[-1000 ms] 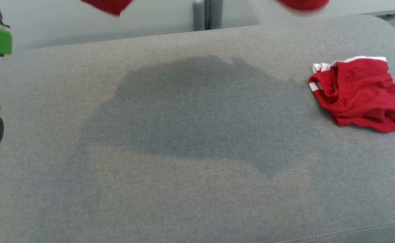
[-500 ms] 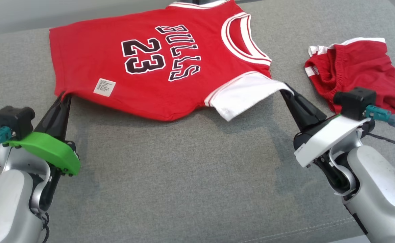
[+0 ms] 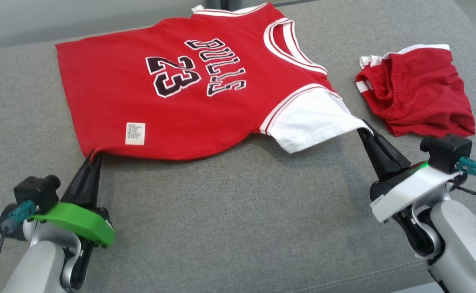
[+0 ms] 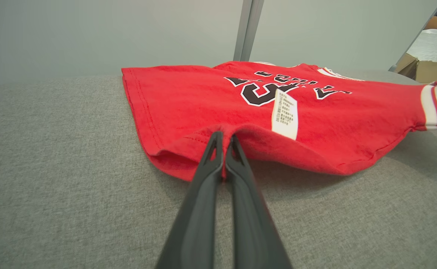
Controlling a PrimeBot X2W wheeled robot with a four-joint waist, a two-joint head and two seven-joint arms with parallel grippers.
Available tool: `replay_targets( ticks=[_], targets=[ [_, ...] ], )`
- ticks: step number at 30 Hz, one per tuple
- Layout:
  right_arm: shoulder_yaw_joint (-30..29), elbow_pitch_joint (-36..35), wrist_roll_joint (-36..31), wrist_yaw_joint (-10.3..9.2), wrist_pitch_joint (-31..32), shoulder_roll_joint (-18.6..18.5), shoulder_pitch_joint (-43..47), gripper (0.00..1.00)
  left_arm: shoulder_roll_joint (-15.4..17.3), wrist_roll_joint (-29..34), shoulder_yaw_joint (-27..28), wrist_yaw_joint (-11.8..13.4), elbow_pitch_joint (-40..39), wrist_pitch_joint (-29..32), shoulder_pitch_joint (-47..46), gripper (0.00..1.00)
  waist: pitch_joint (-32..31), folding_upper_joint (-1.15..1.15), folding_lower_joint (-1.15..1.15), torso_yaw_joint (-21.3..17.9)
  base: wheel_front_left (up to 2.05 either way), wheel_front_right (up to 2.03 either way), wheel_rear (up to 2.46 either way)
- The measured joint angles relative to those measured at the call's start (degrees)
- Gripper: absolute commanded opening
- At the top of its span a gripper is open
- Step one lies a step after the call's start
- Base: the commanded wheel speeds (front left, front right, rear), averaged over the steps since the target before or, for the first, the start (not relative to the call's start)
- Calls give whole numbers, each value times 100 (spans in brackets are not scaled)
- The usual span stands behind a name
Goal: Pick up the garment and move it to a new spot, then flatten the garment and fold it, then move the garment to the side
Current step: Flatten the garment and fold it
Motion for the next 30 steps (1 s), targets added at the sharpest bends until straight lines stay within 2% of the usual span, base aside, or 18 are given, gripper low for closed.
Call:
replay_targets(
  ticks=[6,15,24,30],
  targets=[
    [85,-166,86,8,51,-165,510,0,-90,11,78,0,70,-48,439,0,-302,0,0,119,0,0,0],
    [582,-527,378,91,749,-461,1282,0,-41,309,-35,2,-16,-49,1121,0,-830,0,0,196,0,0,0],
    [600,-687,621,90,1254,-870,1886,0,-83,348,35,34,-127,-49,1516,0,-1147,0,0,178,0,0,0],
    [698,-573,692,57,1385,-860,1950,0,-134,348,51,34,-93,-49,1560,0,-1233,0,0,206,0,0,0]
  ],
)
